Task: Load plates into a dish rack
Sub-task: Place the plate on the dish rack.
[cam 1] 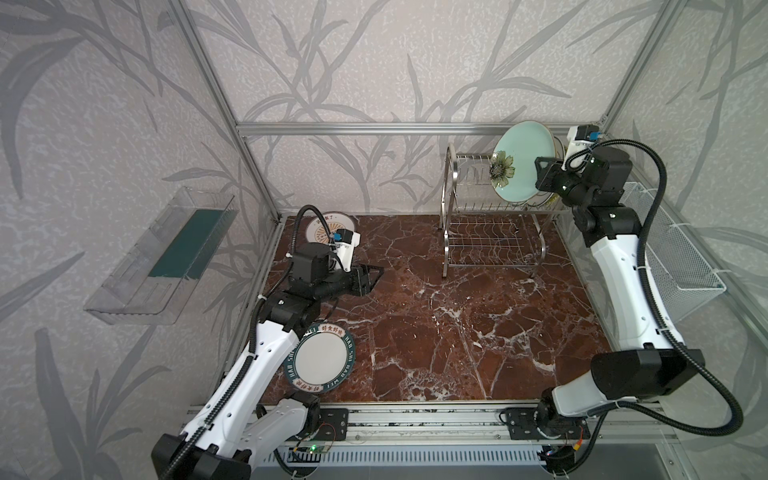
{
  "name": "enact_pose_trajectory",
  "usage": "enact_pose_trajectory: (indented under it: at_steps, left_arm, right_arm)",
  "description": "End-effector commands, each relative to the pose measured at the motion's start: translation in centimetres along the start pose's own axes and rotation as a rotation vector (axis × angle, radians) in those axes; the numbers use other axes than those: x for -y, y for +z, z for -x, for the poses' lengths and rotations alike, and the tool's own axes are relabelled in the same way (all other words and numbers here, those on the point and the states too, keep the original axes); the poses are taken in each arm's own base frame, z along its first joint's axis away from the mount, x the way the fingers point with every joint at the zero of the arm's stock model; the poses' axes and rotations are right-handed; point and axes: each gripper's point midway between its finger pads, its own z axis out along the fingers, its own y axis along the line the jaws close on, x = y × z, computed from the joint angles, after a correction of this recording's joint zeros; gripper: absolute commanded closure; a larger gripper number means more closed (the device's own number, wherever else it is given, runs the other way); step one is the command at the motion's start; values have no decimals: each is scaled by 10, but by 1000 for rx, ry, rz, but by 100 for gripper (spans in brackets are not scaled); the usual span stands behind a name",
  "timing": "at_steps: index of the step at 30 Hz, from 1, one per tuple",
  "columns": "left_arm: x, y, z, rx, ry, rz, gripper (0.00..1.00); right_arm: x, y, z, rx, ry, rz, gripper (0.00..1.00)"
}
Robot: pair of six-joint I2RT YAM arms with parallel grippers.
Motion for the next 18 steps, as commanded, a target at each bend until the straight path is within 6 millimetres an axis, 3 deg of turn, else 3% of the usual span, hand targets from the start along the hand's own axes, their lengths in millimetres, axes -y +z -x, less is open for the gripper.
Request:
enact_pose_trajectory:
  at_steps: [1, 7, 18]
  left_arm:
    - [4, -5, 3, 19, 34, -16, 50]
    - [14, -4, 0, 18, 35, -82, 50]
    - [13, -7, -2, 29, 41, -73, 50]
  right_arm:
    - [-19, -19, 58, 185, -95, -18, 100]
    - [-25, -6, 56, 178, -147, -80, 100]
    - [-19, 20, 43, 148, -164, -160, 100]
